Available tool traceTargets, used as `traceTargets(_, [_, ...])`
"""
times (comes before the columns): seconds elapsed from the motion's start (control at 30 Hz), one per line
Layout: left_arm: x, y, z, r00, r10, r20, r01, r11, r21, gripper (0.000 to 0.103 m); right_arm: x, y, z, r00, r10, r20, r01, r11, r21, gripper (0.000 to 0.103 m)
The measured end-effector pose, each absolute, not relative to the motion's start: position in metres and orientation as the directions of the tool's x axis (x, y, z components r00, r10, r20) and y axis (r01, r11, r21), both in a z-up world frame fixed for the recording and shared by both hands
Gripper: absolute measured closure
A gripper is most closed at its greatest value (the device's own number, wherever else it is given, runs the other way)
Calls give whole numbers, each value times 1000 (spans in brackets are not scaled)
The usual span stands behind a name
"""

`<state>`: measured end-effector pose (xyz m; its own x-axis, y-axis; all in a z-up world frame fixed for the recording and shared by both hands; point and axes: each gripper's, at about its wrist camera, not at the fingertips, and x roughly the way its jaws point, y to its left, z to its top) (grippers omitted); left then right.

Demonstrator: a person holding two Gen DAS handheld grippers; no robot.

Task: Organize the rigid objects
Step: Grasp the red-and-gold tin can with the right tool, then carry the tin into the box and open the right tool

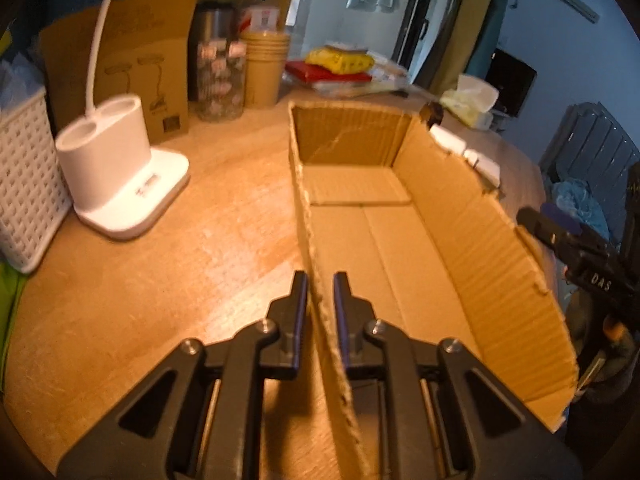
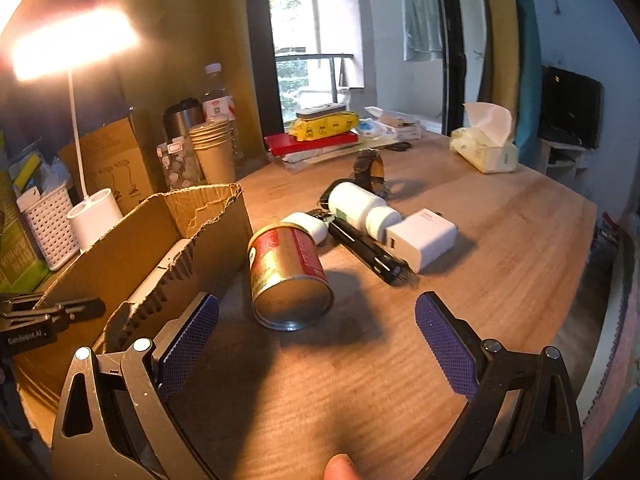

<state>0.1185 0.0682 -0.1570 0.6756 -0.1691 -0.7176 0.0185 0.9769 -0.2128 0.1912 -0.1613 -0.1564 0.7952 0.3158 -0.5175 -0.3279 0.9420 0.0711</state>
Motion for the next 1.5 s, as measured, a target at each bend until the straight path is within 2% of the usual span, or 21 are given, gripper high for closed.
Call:
traceTargets(0.37, [118,74,-159,676,-162,-719,-7,974,-226,91,227,-144,-157,754,351,-555,-387,920,56,5])
traceTargets(0.47, [119,73,-159,675,-157,-721,-11,975,-222,91,234,-135,-160,745,335,-577,-390,920,31,20])
traceTargets(0.63, [118,73,-159,673,-154,-723,-14,975,-221,91,246,-123,-167,720,294,-629,-387,922,-11,22])
traceTargets(0.7, [118,73,-159,673,-154,-724,-14,975,-221,91,247,-120,-169,717,278,-640,-383,923,-28,42])
traceTargets(0.73, [118,73,-159,673,-155,-724,-13,975,-221,91,248,-120,-170,716,272,-642,-379,925,-31,44])
traceTargets(1.17, [118,72,-159,672,-150,-725,-17,976,-217,91,238,-133,-161,728,309,-612,-366,930,34,45])
traceTargets(1.5, [119,72,-159,672,-146,-726,-18,977,-214,91,177,-134,-111,749,423,-510,-446,891,84,45])
